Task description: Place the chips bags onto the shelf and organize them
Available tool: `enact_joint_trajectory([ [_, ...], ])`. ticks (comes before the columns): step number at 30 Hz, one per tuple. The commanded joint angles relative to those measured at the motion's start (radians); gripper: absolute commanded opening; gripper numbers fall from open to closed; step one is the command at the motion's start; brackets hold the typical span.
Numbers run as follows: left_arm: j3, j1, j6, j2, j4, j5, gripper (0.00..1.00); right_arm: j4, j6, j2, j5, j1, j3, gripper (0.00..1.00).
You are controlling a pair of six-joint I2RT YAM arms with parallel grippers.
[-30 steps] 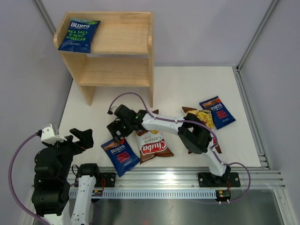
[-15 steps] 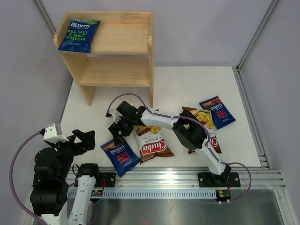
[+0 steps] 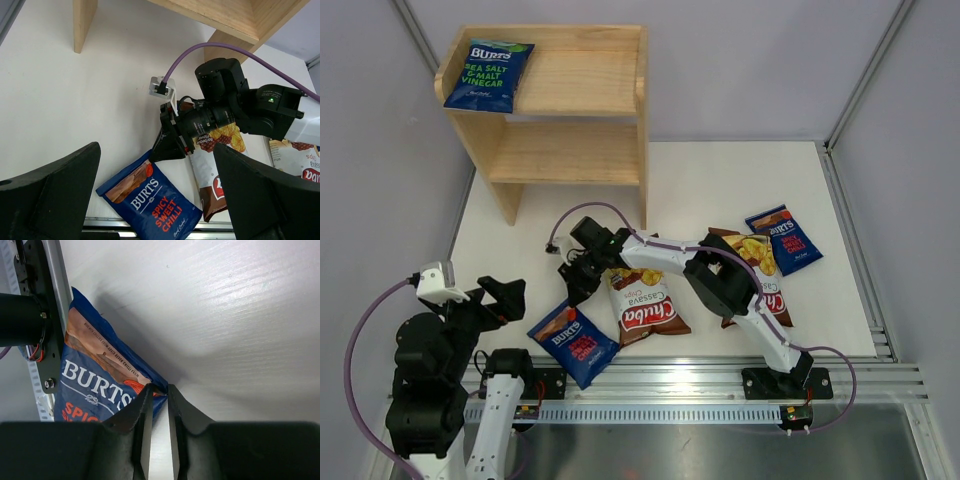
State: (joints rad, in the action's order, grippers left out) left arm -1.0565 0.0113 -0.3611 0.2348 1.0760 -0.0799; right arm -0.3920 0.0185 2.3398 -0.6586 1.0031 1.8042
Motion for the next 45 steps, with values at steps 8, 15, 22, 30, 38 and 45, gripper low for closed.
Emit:
enact_joint_trajectory([
  [8, 0.013, -0.004, 0.027, 0.003, -0.044, -0.026, 0.99, 0.053, -0.012, 0.038, -0.082, -0.012, 0.058, 0.61],
  [15, 0.012, -0.031, 0.028, 0.003, -0.044, -0.029, 0.99, 0.036, -0.046, 0.093, -0.147, -0.011, 0.116, 0.6],
  [22, 0.016, -0.031, 0.028, -0.003, -0.044, -0.026, 0.99, 0.079, -0.031, 0.104, -0.229, -0.012, 0.077, 0.38],
  [30, 0.021, -0.031, 0.028, -0.015, -0.041, -0.017, 0.99, 0.22, 0.05, 0.052, -0.228, -0.012, -0.009, 0.0],
  [38, -0.025, -0.037, 0.031, -0.006, -0.027, -0.026, 0.99, 0.301, 0.219, -0.296, 0.017, -0.012, -0.192, 0.0],
  [45, -0.099, -0.039, 0.016, 0.023, -0.063, -0.06, 0.99, 0.05, 0.308, -0.662, 0.532, -0.012, -0.192, 0.0],
])
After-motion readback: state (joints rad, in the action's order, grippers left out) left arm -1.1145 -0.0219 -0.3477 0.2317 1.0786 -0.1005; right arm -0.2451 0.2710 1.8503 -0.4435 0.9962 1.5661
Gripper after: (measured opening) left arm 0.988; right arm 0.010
